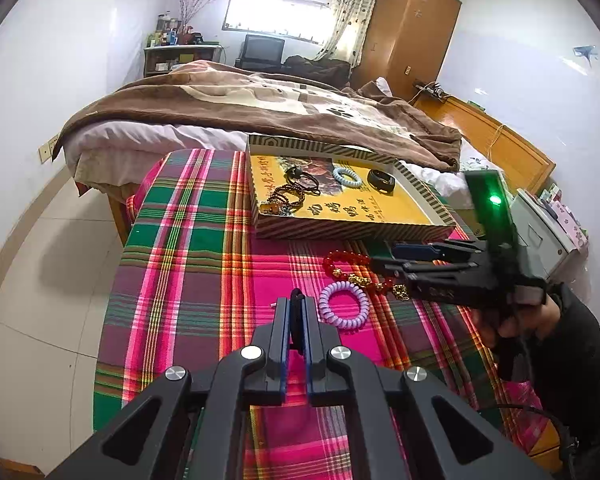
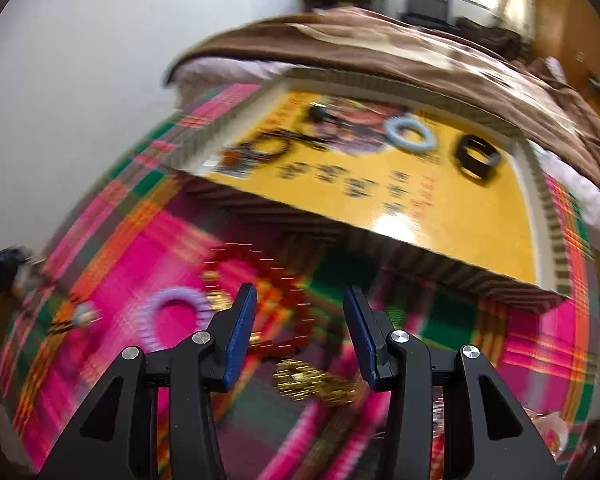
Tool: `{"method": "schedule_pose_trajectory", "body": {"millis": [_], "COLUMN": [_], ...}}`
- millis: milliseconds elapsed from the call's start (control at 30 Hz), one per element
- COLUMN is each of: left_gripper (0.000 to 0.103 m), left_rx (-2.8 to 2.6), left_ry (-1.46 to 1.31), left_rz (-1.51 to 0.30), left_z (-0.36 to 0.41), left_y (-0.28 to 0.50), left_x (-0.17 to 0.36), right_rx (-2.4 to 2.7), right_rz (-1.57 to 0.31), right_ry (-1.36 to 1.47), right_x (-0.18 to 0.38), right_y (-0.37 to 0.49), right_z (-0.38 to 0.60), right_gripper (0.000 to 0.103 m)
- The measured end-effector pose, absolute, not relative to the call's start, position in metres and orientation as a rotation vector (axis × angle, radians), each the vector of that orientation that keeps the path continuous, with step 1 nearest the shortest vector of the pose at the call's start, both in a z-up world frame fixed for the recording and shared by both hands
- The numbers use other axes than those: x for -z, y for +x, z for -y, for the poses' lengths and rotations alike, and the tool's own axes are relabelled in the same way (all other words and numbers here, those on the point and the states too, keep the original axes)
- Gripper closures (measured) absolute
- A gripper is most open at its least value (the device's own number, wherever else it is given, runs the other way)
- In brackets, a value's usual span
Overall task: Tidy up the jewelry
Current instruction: 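Lift the black cord with the left tool while the right tool moves toward the red bead bracelet, then grasp the red bead bracelet with the right tool while the left tool carries the cord over the tray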
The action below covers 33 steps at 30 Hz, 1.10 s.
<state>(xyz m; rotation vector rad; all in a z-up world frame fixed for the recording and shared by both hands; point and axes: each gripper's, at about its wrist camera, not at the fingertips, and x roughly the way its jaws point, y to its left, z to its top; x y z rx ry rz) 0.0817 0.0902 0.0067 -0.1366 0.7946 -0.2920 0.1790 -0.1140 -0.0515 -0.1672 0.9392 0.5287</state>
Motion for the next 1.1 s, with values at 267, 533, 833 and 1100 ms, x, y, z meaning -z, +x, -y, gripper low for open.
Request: {"method": "schedule_pose_trajectory", "body": {"millis": [267, 533, 833, 1100], "left_gripper": [0.098, 0.098, 0.098, 0.098], "left_rx": [0.297, 0.294, 0.289, 0.282], "left_ry": [-0.160, -0.168, -0.168, -0.163], "left_rz": [-0.811, -0.811, -0.825, -0.808], "left_z": [-0.091, -0.093, -0.090, -0.086], "left_y": [0.084, 0.086, 0.089, 0.089], "left_x": [-0.001, 0.000, 0.002, -0.008], "right_rx": [-0.589, -0.619, -0.653, -0.687], "right_rz": [-0.958, -0.978, -0.965, -1.003], "right_ry": [-0.285, -0.394, -0.430, -0.263], "right_x": [0.058, 0.063, 0.064, 0.064], "right_y": [0.177, 0.173, 0.178, 0.180], "right_z": [0.096, 0.092, 0.078, 0.088], "right_gripper": [0.057, 0.061, 0.070, 0.093]}}
